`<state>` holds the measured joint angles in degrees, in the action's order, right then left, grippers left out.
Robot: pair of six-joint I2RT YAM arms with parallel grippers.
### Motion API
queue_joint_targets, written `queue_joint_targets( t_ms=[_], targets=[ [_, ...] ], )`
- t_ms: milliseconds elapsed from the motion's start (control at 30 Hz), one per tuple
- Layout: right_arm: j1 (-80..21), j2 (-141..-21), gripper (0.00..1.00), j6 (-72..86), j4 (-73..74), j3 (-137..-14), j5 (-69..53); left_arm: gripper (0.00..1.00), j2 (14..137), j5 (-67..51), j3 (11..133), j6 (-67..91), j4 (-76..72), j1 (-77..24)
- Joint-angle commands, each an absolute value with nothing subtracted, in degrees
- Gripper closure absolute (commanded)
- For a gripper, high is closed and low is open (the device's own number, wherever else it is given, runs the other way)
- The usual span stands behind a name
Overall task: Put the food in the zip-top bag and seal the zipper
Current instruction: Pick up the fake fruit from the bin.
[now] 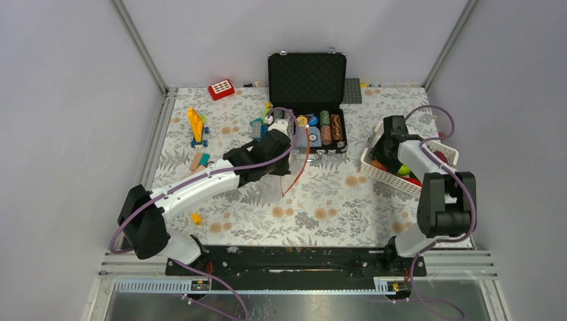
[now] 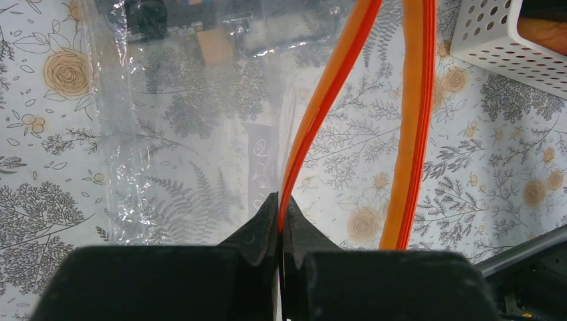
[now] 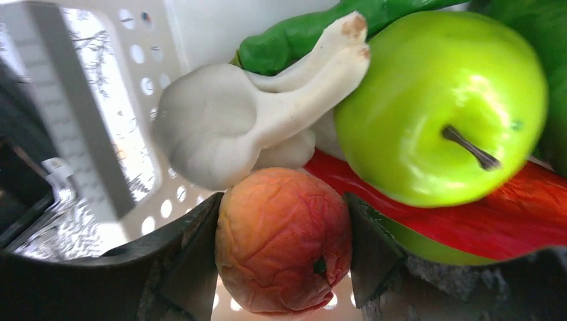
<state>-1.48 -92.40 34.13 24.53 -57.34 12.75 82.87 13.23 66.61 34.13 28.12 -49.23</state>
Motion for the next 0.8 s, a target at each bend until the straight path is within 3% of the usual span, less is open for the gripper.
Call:
queue_joint_targets(
  t_ms=[0,267,500,767],
  targets=[
    [-1.23,-83.86,0.62,33.25,24.0,-56.2,16.62,1.0,81.09,12.48,67.07,35.09,24.96,-49.1],
    [-1.24,-72.41,0.65,29.73,25.19,-54.16,13.69,1.0,81.29,12.33,67.28,35.31,24.92,-49.09],
    [-3.55,-61.38,0.64,26.61,13.36,-49.42,-19.91,1.0,81.67,12.38,67.89,35.07,24.83,-49.11],
    [-21.72,-59.96,0.64,31.81,-4.25,-49.39,-35.11,1.0,82.0,11.32,68.19,35.59,24.79,-49.13]
  ],
)
